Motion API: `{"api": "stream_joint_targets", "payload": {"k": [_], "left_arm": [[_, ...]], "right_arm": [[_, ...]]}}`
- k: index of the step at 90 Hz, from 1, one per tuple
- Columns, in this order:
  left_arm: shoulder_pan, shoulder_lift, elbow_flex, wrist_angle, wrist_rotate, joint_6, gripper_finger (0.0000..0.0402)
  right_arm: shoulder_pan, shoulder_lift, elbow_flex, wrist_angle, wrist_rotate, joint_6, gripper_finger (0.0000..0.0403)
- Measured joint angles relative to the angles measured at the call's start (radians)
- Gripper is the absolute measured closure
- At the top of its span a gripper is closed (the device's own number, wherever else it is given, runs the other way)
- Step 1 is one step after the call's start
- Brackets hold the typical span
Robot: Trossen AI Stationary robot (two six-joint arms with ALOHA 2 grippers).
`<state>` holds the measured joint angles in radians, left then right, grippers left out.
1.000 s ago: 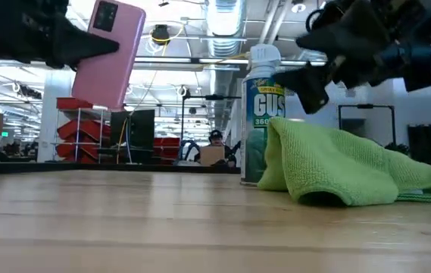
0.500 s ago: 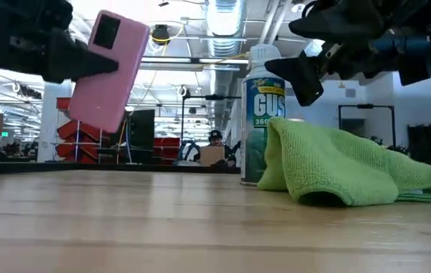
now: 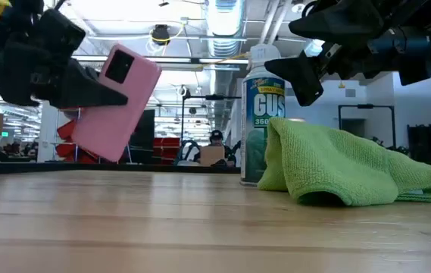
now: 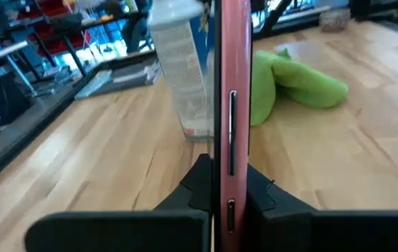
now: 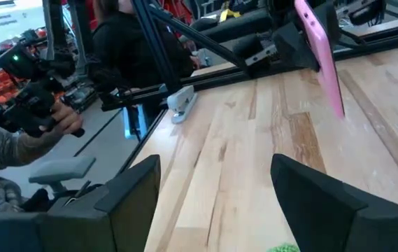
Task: Apply microfiber cloth
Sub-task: Wipe the back of the pink phone using the green microfiber cloth
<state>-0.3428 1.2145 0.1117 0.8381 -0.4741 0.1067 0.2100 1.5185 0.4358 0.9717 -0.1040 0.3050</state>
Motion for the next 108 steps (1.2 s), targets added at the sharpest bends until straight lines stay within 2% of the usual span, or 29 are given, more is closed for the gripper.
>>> {"api": "stream_joint_targets", "payload": {"k": [26,48,74,108], "left_arm": [[0.002,0.201,0.088,0.019,-0.005,-0.023,0.0402],[0.003,0.356,0.112,0.200,0.021,-0.035,0.0402],[-0.004,0.368,0.134,0.193,0.056,-0.021,0.0395],[-0.005,0.366,0.252,-0.006,0.060,0.016,0.0365]], "right_arm": [[0.000,0.000,0.000,-0.005,0.000,0.000,0.0143],[0.005,0.000,0.000,-0.024,0.000,0.000,0.0143],[0.013,0.000,0.000,-0.026,-0.001,-0.002,0.0143],[0.013,0.000,0.000,-0.034,-0.001,0.000,0.0143]]}}
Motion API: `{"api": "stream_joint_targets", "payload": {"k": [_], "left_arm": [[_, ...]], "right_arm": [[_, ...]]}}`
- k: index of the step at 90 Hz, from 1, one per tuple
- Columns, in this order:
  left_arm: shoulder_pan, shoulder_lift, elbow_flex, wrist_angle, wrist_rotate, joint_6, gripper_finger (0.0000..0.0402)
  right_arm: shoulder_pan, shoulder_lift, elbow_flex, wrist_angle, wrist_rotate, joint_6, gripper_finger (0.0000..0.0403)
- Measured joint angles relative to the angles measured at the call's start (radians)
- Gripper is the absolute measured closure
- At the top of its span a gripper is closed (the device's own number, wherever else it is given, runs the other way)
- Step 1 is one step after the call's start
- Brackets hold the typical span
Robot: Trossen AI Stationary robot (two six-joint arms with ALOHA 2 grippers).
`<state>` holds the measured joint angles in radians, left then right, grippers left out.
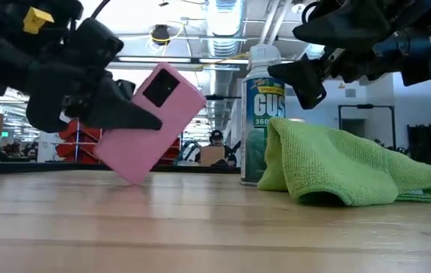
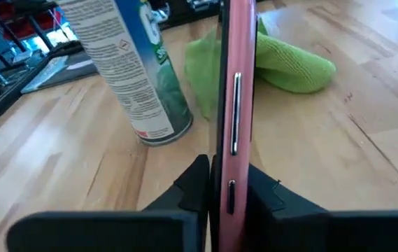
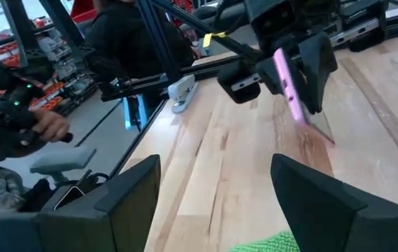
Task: Apply microfiber cloth
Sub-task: Wipe the back of the pink phone using the green microfiber cloth, then spray the front of the pink phone using the white spray bottle
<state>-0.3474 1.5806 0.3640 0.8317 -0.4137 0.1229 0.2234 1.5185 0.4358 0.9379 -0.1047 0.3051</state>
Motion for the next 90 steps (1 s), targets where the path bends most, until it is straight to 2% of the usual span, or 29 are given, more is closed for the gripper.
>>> {"api": "stream_joint_targets", "payload": {"k": [13,34,60,70,80,90], "left_arm": [[0.000,-0.010,0.049,-0.085,0.001,0.001,0.0355],[-0.006,-0.011,0.098,-0.134,-0.002,-0.012,0.0346],[-0.017,-0.011,0.110,-0.152,-0.002,-0.041,0.0338],[-0.016,-0.011,0.110,-0.227,-0.008,-0.047,0.0338],[-0.004,-0.011,0.110,-0.319,-0.053,-0.084,0.0338],[0.008,-0.011,0.110,-0.335,-0.079,-0.083,0.0346]], "right_arm": [[0.000,0.000,0.000,-0.002,0.000,0.000,0.0143],[0.006,0.000,0.000,-0.002,0.000,0.000,0.0143],[0.013,0.000,0.000,-0.003,0.000,-0.007,0.0143],[0.013,0.000,0.000,-0.032,0.000,0.007,0.0147],[0.026,0.000,0.000,-0.080,0.033,0.009,0.0186],[0.039,0.000,0.000,-0.108,0.100,0.009,0.0274]]}}
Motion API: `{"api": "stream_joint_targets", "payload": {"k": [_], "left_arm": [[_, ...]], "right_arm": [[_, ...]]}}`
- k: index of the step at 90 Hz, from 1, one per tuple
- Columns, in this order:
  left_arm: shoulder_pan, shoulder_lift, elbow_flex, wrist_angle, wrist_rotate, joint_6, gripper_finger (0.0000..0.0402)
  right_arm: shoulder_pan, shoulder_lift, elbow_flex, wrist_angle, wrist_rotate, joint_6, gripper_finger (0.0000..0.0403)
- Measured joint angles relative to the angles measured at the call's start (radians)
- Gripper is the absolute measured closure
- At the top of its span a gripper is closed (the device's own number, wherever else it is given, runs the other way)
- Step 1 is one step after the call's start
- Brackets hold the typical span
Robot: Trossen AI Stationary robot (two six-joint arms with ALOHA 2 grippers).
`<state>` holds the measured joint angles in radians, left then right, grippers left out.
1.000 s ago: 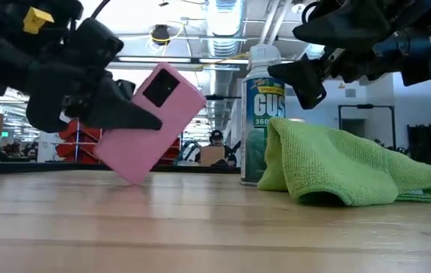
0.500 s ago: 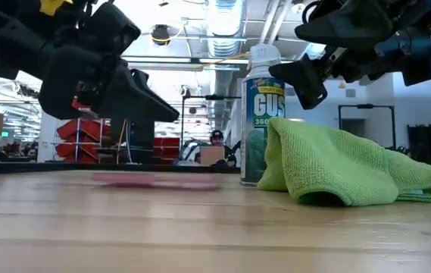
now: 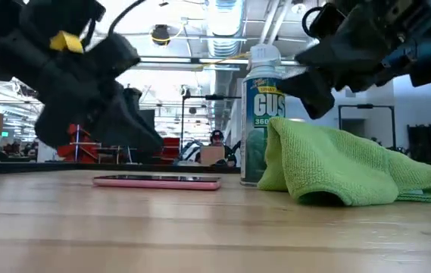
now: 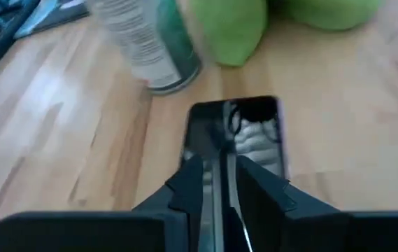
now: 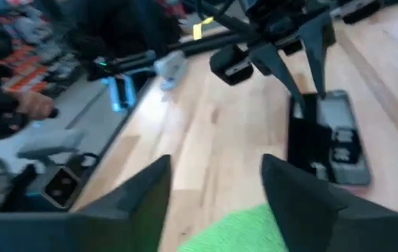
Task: Apply microfiber cloth
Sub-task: Spray the front of the pink phone using the white spray bottle
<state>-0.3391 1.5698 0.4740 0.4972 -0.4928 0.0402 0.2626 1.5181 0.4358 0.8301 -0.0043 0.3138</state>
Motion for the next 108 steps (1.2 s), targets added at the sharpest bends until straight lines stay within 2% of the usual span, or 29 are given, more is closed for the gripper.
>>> {"api": "stream_joint_targets", "payload": {"k": [8,13,34,57,66,79,108], "left_arm": [[0.008,-0.018,0.000,-0.015,-0.031,0.033,0.0374],[0.020,-0.039,0.000,-0.036,-0.032,0.042,0.0392],[0.117,-0.188,0.000,-0.289,0.042,-0.002,0.0401],[0.221,-0.266,0.000,-0.443,0.162,-0.042,0.0402],[0.236,-0.256,-0.002,-0.457,0.202,-0.065,0.0402],[0.240,-0.241,-0.023,-0.458,0.202,-0.100,0.0402],[0.239,-0.241,-0.041,-0.394,0.286,-0.158,0.0402]], "right_arm": [[-0.003,0.000,0.000,0.002,0.007,-0.001,0.0362],[-0.003,0.000,0.001,0.000,0.007,-0.008,0.0388],[0.018,0.016,0.088,-0.120,0.008,-0.029,0.0401],[0.039,0.193,0.280,-0.252,0.011,-0.061,0.0403],[0.038,0.268,0.345,-0.281,0.038,-0.061,0.0403],[0.034,0.340,0.425,-0.343,0.081,-0.071,0.0403],[0.023,0.369,0.494,-0.490,0.251,-0.080,0.0403]]}}
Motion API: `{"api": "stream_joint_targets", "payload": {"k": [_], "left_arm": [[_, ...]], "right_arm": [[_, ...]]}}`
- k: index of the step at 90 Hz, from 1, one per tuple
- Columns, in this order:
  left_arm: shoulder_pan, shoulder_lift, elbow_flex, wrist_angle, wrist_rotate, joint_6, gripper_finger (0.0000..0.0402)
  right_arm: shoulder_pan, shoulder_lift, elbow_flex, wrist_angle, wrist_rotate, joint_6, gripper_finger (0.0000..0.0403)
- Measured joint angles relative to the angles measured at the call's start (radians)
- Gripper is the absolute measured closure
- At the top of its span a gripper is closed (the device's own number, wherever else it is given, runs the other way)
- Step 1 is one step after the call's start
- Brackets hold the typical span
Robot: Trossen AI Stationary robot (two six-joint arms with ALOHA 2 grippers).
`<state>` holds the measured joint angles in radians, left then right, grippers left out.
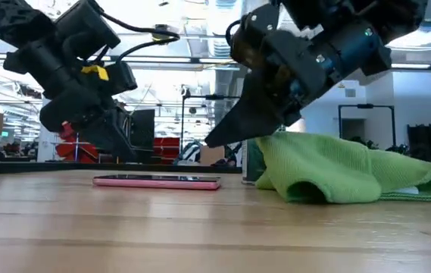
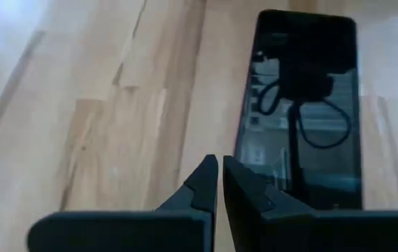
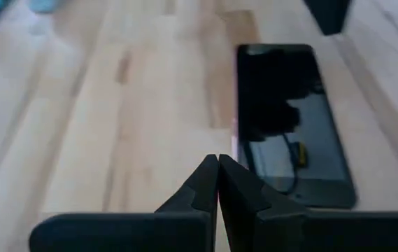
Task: Apply microfiber cloth
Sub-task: Spray the front of the pink phone using the white spray bottle
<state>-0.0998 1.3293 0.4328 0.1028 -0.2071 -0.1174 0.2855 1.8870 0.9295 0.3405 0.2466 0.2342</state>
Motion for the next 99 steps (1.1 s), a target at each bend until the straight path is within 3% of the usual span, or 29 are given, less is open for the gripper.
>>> {"api": "stream_joint_targets", "payload": {"k": [30,62,78,99], "left_arm": [[0.018,0.084,0.000,0.018,0.010,-0.015,0.0402],[0.009,0.238,0.001,0.209,0.029,-0.063,0.0402],[-0.051,0.243,0.001,0.277,0.087,-0.123,0.0401],[-0.153,0.244,0.014,0.295,0.107,-0.207,0.0401]], "right_arm": [[0.029,0.000,0.000,-0.039,0.032,0.021,0.0403],[0.042,0.036,0.003,-0.043,0.053,0.068,0.0403],[0.049,0.125,0.032,-0.039,0.039,0.113,0.0403],[0.045,0.112,0.047,-0.077,0.036,0.092,0.0403]]}}
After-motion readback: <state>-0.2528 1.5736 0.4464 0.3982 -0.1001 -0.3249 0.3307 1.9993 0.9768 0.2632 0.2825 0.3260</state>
